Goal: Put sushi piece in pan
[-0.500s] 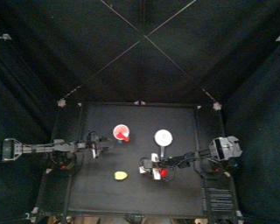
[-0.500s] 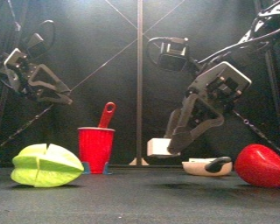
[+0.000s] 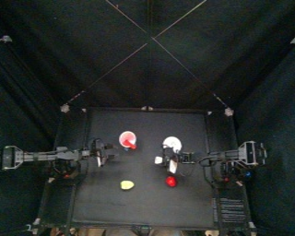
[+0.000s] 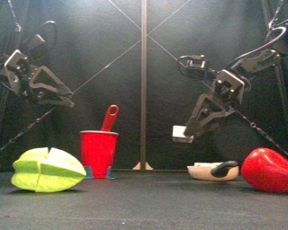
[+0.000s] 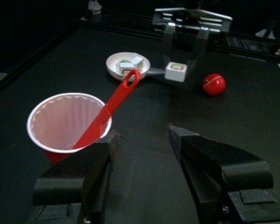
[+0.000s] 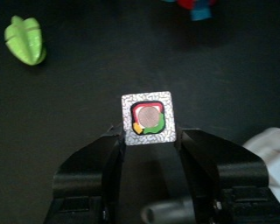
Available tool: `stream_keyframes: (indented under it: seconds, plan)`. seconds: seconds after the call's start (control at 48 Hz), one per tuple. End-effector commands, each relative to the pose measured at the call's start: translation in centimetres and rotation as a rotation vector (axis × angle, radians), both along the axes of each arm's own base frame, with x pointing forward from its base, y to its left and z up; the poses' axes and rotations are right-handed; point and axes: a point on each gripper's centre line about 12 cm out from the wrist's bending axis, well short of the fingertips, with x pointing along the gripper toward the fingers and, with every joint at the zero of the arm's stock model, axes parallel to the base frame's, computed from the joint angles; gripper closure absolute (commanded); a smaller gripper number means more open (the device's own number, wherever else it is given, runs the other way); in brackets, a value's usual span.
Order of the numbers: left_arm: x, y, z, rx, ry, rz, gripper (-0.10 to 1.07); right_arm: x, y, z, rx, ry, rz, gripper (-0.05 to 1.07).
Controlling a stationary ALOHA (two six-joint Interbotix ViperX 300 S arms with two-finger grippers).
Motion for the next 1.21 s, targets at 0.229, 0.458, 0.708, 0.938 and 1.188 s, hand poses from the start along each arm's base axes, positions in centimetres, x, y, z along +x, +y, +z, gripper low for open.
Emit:
stream_keyframes:
  seconds: [0.229, 0.458, 0.708, 0.938, 1.188]
  plan:
    - [0.2, 0.1, 0.5, 0.004, -0.015, 0.003, 0.11, -7.0, -5.3, 1.8, 0.09, -0.136, -0.349, 0.48]
    - [0.3, 0.2, 0.5, 0.005, -0.016, 0.003, 0.11, -8.8, -5.3, 0.7, 0.101, -0.174, -0.406, 0.48]
    - [0.2, 0.2, 0.5, 0.004, -0.015, 0.005, 0.11, -9.3, -5.9, -0.2, 0.108, -0.154, -0.442, 0.47]
    - [0.2, 0.2, 0.5, 0.004, -0.015, 0.005, 0.11, -9.2, -6.2, -0.3, 0.1, -0.17, -0.451, 0.37]
    - [0.2, 0.2, 0.5, 0.004, -0.015, 0.005, 0.11, -9.1, -6.2, -0.7, 0.104, -0.158, -0.452, 0.19]
